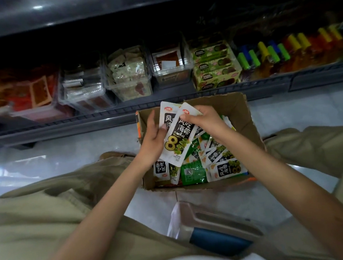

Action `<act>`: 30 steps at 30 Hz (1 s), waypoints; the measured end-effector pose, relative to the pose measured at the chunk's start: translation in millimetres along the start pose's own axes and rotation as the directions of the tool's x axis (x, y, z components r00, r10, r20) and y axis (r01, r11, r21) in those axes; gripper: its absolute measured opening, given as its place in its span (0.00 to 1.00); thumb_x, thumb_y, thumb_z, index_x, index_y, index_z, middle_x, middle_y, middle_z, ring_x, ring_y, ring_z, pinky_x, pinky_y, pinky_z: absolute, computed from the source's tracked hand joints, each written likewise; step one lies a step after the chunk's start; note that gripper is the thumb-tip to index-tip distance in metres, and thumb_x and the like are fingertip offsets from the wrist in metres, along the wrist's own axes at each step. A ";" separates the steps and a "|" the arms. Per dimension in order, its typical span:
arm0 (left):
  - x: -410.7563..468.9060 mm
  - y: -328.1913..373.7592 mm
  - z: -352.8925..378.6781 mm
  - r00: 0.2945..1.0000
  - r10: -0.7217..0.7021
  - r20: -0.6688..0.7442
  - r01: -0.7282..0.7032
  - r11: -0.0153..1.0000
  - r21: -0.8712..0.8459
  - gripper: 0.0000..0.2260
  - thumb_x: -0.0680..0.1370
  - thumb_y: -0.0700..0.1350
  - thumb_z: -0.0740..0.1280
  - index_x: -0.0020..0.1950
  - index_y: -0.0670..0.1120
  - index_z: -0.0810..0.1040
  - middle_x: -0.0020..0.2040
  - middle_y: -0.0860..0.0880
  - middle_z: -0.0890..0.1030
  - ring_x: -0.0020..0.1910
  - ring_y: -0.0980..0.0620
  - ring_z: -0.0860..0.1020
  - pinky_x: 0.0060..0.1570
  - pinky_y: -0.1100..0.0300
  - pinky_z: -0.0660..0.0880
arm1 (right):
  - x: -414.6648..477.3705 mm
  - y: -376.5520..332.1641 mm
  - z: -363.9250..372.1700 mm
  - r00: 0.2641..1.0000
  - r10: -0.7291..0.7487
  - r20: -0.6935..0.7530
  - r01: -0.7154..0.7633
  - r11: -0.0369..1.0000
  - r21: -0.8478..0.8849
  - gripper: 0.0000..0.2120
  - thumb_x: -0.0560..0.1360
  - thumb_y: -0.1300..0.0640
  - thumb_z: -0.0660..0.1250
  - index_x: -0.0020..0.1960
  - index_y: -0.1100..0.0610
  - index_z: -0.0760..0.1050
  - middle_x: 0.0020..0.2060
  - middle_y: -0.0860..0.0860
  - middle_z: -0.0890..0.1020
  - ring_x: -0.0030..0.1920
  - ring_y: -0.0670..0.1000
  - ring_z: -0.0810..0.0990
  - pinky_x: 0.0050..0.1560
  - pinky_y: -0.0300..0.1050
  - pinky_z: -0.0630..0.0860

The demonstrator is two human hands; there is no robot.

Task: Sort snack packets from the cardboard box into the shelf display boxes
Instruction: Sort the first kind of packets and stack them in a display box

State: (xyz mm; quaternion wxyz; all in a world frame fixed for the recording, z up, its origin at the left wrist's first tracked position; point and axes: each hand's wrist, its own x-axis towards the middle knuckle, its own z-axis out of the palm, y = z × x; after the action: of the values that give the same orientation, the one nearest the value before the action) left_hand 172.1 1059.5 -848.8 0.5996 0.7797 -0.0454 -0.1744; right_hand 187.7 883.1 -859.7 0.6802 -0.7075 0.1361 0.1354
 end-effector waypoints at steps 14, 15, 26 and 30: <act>-9.4 2.2 -4.3 0.974 0.107 0.199 -0.122 0.990 0.064 0.27 0.78 0.31 0.62 0.71 0.53 0.59 0.63 0.57 0.71 0.58 0.66 0.72 0.58 0.66 0.71 | -18.5 -31.0 -3.8 0.951 -0.156 0.268 0.236 0.925 -0.297 0.05 0.80 0.54 0.62 0.54 0.51 0.74 0.40 0.47 0.79 0.34 0.44 0.81 0.24 0.39 0.76; -9.4 4.4 -4.9 0.974 0.118 0.196 -0.132 0.989 0.059 0.27 0.78 0.31 0.62 0.71 0.53 0.60 0.63 0.57 0.72 0.59 0.65 0.72 0.59 0.65 0.71 | -19.7 -33.6 -5.4 0.950 -0.174 0.259 0.251 0.920 -0.301 0.07 0.80 0.55 0.62 0.56 0.52 0.74 0.41 0.47 0.79 0.36 0.47 0.82 0.25 0.42 0.78; -4.4 86.8 -10.4 0.968 0.102 0.231 -0.070 0.987 -0.142 0.10 0.79 0.39 0.62 0.57 0.51 0.72 0.44 0.54 0.84 0.40 0.55 0.83 0.27 0.62 0.78 | -29.3 -121.0 -35.0 0.752 -0.659 0.000 0.583 0.666 -0.465 0.07 0.77 0.59 0.66 0.51 0.59 0.81 0.31 0.36 0.78 0.30 0.35 0.77 0.30 0.26 0.67; 13.0 128.5 -12.2 0.953 0.279 0.116 -0.275 0.960 -0.046 0.12 0.80 0.38 0.61 0.56 0.55 0.70 0.45 0.53 0.80 0.34 0.59 0.79 0.22 0.64 0.74 | -29.7 -162.4 -34.5 0.774 -0.588 -0.234 0.551 0.808 -0.207 0.09 0.76 0.56 0.67 0.54 0.56 0.73 0.30 0.46 0.79 0.22 0.42 0.75 0.20 0.34 0.66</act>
State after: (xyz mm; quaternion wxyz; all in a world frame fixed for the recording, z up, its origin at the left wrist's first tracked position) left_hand 206.1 1031.5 -726.8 0.6258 0.7446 -0.1880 -0.1365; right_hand 221.6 855.0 -696.9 0.6156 -0.7689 0.0034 -0.1727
